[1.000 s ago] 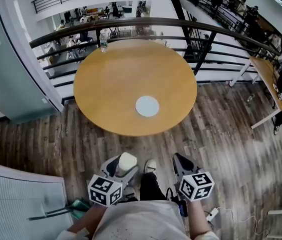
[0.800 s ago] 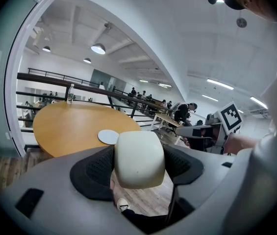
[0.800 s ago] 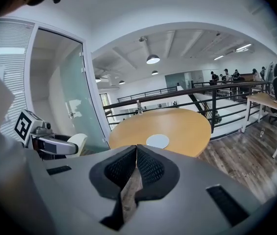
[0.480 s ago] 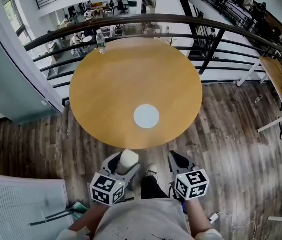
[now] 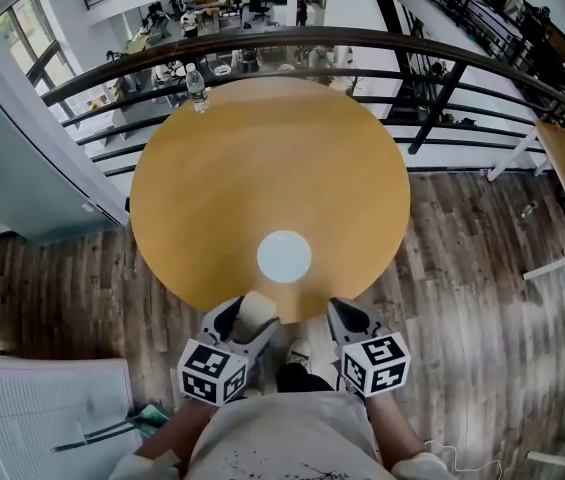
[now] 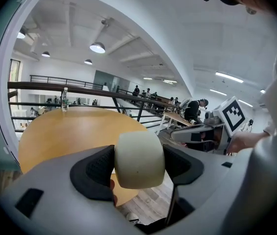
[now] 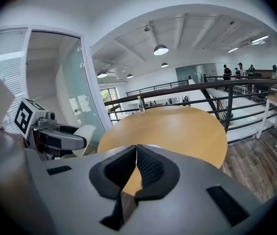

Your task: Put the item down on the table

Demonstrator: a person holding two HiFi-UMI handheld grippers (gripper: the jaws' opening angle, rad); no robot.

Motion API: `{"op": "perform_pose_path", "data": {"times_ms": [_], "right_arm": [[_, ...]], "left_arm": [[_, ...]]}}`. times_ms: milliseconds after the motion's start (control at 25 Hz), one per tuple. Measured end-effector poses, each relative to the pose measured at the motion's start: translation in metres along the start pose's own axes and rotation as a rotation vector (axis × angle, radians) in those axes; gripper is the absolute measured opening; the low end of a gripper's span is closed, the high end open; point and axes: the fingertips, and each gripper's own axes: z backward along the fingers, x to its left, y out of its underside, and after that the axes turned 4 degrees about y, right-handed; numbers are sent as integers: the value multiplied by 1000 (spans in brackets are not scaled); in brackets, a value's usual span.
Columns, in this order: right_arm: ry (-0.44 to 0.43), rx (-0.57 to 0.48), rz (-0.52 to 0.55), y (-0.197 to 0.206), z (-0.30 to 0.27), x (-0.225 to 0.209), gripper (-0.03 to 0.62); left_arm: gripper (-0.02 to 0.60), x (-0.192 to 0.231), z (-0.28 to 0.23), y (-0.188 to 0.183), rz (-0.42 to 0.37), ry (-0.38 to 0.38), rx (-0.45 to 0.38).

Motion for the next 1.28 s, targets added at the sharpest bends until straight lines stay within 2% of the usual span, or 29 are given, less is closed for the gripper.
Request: {"op": "perform_pose_path", "data": {"times_ms": [160,320,480,520,800,1000,1280], "right_arm": [[-25,10,-3,-10,-14,-17,26],[-56,19,9,-20,-21,-34,25],[-68,29,1,-17,-27,-43,25],[-69,32,-2,-16,-27,-45,25],[-40,27,-39,-17,-31,-55,25],[2,27,-88,-17,-33,-59,25],[36,29,-106,-19,-44,-52,25]], "left_arm": [[324,6,-19,-9,-16,-27,15],[324,1,-37,-20,76,-15,-6],[324,-1,-47,-15,-26,-41,38],[325,-3,-49,-15,-22,-32,41],[324,12,-63,-10,104,14,58],[324,22,-66,-12,61,40,96],[325,37,-71,-16,39,80,120]]}}
